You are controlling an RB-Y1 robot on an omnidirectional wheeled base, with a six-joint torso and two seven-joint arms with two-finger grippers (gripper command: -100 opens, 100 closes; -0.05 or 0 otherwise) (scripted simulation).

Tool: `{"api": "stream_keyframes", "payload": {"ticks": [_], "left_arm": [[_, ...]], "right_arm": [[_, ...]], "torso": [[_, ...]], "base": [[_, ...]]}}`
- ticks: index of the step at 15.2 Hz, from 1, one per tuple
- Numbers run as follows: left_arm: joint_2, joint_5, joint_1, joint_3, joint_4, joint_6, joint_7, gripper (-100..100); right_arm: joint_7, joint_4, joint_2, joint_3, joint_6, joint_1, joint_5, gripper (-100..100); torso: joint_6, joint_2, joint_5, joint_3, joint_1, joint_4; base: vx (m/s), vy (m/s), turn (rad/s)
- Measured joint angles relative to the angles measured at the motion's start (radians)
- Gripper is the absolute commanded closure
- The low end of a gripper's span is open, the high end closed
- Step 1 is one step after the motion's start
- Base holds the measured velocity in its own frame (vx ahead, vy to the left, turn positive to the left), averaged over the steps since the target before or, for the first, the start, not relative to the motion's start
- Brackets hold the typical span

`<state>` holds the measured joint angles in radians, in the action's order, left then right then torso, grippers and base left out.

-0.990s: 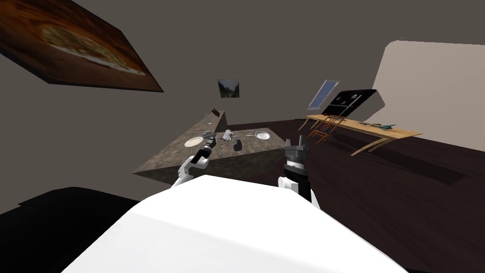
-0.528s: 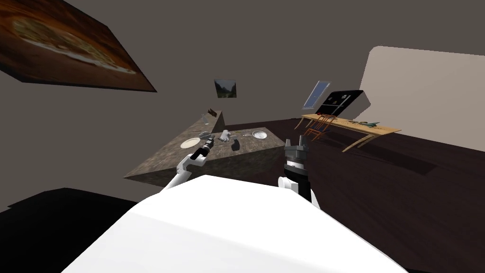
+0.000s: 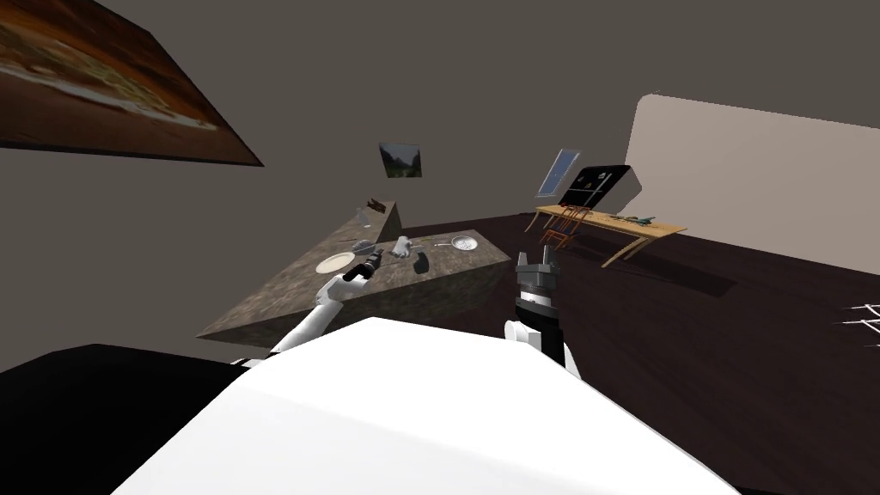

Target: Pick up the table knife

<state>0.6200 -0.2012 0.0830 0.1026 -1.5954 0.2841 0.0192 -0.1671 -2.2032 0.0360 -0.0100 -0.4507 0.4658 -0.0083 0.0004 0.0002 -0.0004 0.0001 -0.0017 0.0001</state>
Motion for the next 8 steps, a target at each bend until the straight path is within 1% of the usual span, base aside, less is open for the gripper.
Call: {"api": "stream_keyframes", "payload": {"ticks": [1, 2, 4, 5, 6, 7, 8], "left_arm": [[0.006, -0.003, -0.007, 0.002, 0.017, 0.022, -0.001, -100], [0.024, -0.014, -0.020, 0.003, 0.043, 0.041, -0.003, -100], [0.051, -0.032, -0.036, 0.005, 0.096, 0.072, -0.004, -100], [0.054, -0.035, -0.039, 0.006, 0.106, 0.086, -0.005, -100], [0.069, -0.044, -0.052, 0.008, 0.130, 0.102, -0.006, -100], [0.079, -0.049, -0.064, 0.009, 0.157, 0.120, -0.008, -100], [0.084, -0.052, -0.071, 0.011, 0.171, 0.139, -0.009, -100]], "right_arm": [[0.000, 0.000, 0.000, 0.000, 0.000, 0.000, 0.000, 0], [0.000, 0.000, 0.000, 0.000, 0.000, 0.000, 0.000, 0], [0.000, 0.000, 0.000, 0.000, 0.000, 0.000, 0.000, 0], [0.000, 0.000, 0.000, 0.000, 0.000, 0.000, 0.000, 0], [0.000, 0.000, 0.000, 0.000, 0.000, 0.000, 0.000, 0], [0.000, 0.000, 0.000, 0.000, 0.000, 0.000, 0.000, 0], [0.000, 0.000, 0.000, 0.000, 0.000, 0.000, 0.000, 0]], "torso": [[0.000, 0.000, 0.000, 0.000, 0.000, 0.000], [0.000, 0.000, 0.000, 0.000, 0.000, 0.000], [-0.001, 0.000, 0.000, 0.000, 0.001, 0.000], [-0.001, 0.000, 0.000, 0.000, 0.001, 0.000], [0.000, 0.000, 0.000, 0.000, 0.001, 0.000], [0.000, 0.000, 0.000, 0.000, 0.000, 0.000], [0.000, 0.000, 0.000, 0.000, 0.001, 0.000]], "base": [[-0.005, -0.030, -0.143], [-0.006, -0.031, -0.159], [-0.002, -0.014, -0.011], [0.002, -0.025, -0.108], [0.002, -0.026, -0.147], [0.002, -0.018, -0.067], [0.002, -0.012, -0.004]]}}
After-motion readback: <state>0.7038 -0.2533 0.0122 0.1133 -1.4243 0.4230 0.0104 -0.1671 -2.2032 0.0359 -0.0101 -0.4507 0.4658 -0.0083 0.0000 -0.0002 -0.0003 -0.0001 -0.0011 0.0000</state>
